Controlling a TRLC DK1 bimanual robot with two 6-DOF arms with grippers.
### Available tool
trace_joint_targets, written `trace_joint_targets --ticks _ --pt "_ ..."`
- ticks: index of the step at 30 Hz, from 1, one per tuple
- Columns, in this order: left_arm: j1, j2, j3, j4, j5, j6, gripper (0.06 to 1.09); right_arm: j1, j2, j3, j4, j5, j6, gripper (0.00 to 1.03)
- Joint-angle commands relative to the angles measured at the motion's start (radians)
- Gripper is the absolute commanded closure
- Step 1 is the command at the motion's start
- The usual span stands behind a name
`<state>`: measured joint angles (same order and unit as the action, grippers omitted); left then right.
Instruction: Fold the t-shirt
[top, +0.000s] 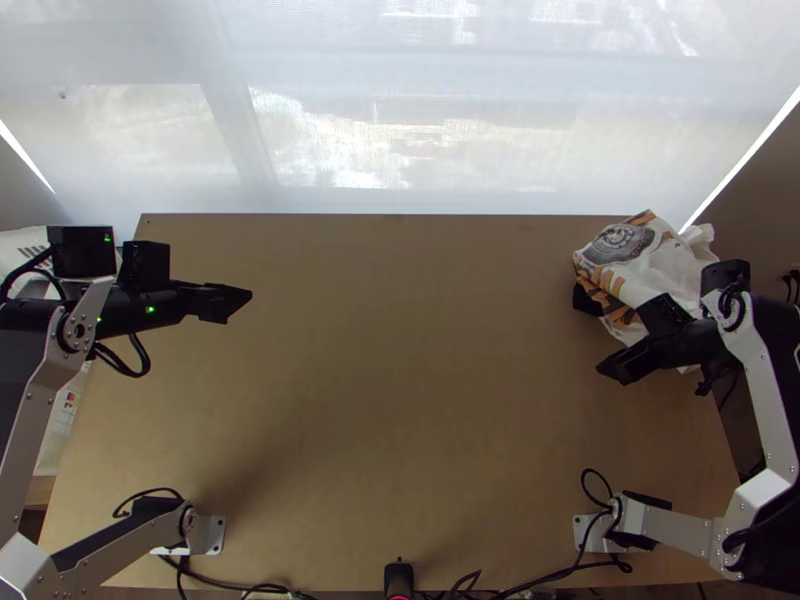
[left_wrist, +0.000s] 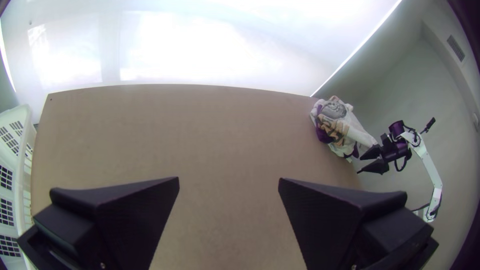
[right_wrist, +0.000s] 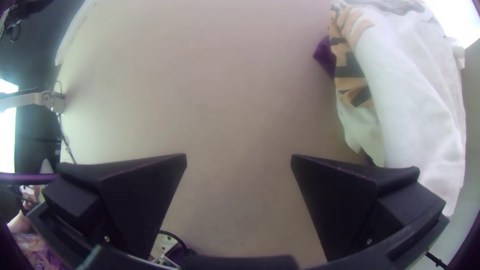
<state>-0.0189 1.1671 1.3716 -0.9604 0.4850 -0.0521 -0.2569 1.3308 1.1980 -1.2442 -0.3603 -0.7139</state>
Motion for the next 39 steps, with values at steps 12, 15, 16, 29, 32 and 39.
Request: trace_joint_targets --ticks 12,15,16,29,32,39 --pt "0.007 -0.024 -0.003 -0.008 0.000 -0.008 0.12 -0.008 -0.059 0.074 0.138 -0.126 0.180 0.05" --pt "0.007 -0.027 -0.003 -0.008 0.000 -0.008 0.12 0.048 -0.110 0.091 0.216 -0.095 0.246 0.05" --pt "0.007 -0.026 -0.003 -0.008 0.000 -0.008 0.12 0.068 -0.094 0.110 0.175 -0.100 0.249 0.05" --pt "0.008 -0.034 -0.009 -0.011 -0.002 -0.005 0.12 -0.024 0.148 0.163 -0.390 -0.519 -0.091 0.05" --pt "0.007 -0.032 -0.016 -0.009 0.000 -0.002 0.12 -0.033 0.162 0.210 -0.449 -0.559 -0.124 0.05" --pt "0.002 -0.015 -0.009 -0.001 0.000 -0.002 0.12 -0.074 0.150 0.365 -0.422 -0.588 -0.105 0.05"
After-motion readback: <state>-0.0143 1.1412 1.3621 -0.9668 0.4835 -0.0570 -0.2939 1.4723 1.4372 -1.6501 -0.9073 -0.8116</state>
